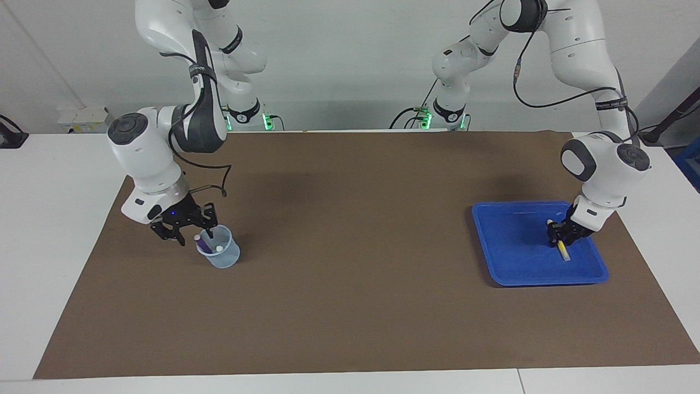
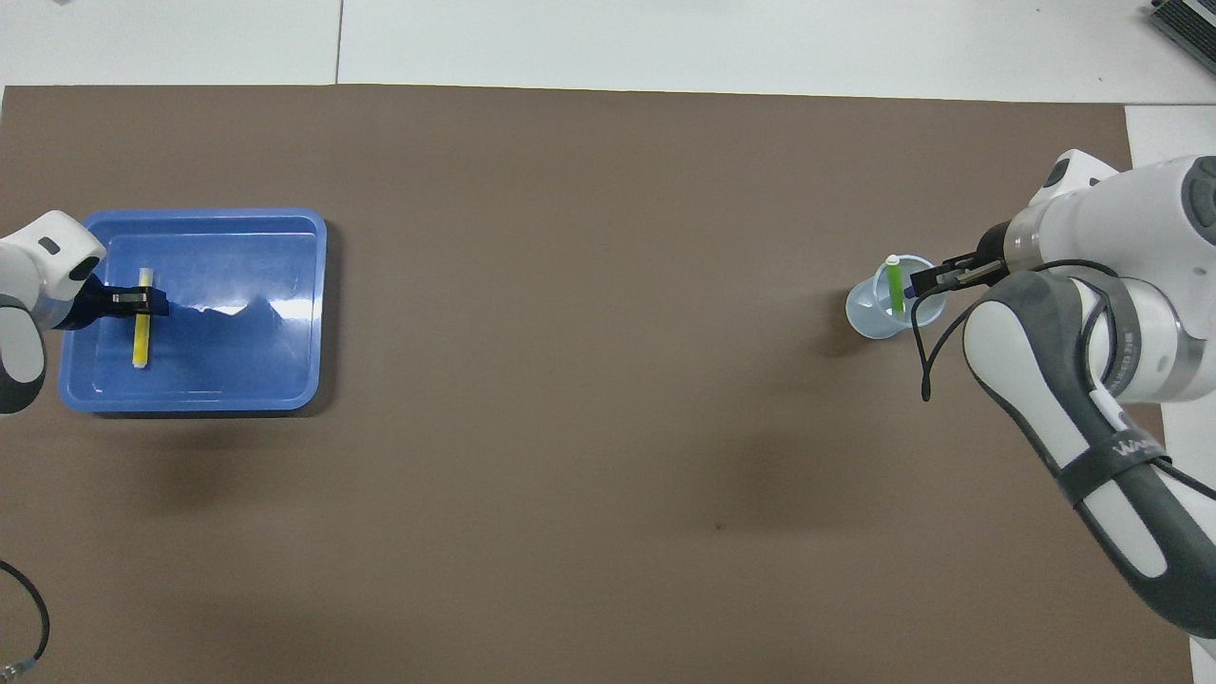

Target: Right arm passes pens to left for tray arrangement

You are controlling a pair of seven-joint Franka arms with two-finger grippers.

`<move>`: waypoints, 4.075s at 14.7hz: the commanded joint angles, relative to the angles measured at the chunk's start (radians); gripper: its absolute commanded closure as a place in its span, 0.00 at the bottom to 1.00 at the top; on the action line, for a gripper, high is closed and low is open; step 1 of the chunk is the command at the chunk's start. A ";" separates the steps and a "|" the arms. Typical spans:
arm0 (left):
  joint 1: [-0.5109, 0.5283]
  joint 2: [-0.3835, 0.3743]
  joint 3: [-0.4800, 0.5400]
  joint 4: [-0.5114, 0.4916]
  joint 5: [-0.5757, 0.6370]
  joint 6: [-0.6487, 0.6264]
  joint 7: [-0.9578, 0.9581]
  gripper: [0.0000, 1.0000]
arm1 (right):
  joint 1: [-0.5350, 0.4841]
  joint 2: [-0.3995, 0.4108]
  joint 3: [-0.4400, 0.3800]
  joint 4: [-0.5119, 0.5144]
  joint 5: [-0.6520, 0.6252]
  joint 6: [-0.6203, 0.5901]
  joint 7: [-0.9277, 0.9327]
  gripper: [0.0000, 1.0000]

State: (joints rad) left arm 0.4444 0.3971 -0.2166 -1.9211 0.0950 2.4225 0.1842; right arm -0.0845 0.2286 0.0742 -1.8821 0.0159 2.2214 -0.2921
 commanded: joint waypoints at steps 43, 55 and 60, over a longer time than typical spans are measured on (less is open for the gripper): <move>-0.104 -0.165 -0.035 0.180 -0.175 -0.534 -0.402 0.00 | 0.009 0.064 0.009 0.069 -0.054 -0.039 0.105 0.92; -0.135 -0.176 -0.038 0.183 -0.250 -0.614 -0.520 0.01 | 0.011 0.057 0.021 0.247 -0.054 -0.203 0.091 1.00; -0.127 -0.179 -0.037 0.214 -0.455 -0.730 -0.763 0.01 | 0.015 0.041 0.067 0.345 -0.054 -0.275 0.094 1.00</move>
State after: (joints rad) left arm 0.3107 0.2329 -0.2567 -1.7172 -0.2931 1.7454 -0.4776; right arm -0.0695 0.2737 0.1199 -1.5830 -0.0089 1.9853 -0.2216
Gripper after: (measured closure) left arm 0.013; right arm 0.819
